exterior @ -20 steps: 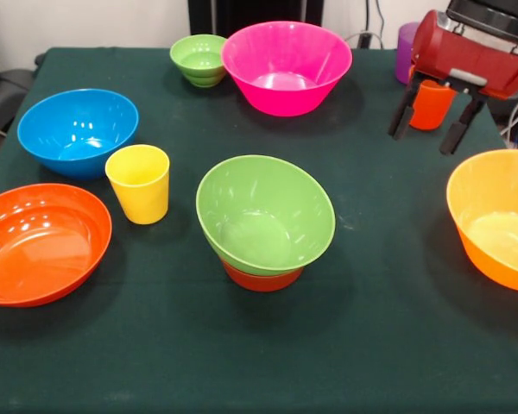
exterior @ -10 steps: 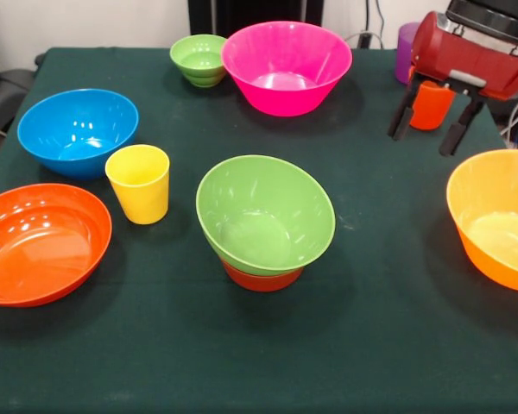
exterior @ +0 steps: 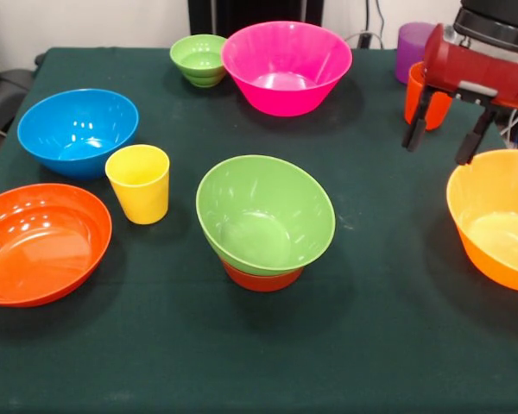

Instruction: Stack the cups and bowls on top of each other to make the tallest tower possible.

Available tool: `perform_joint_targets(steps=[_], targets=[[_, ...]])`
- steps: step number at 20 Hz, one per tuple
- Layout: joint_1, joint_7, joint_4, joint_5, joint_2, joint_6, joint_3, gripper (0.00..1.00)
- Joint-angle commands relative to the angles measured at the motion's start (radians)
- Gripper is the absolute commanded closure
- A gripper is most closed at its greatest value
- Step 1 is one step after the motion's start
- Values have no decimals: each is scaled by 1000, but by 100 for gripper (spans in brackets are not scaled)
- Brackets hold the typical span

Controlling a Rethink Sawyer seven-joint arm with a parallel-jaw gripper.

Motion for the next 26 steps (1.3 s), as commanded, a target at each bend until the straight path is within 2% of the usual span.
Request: perform_joint_targets(steps=[1,4,9,26], targets=[[-46,124,114,63,37,126,193,0],[-76,105,136,97,28,144,240,0],[-98,86,153,119,18,157,268,0],[-187,7,227,92,-15,95,406,0]])
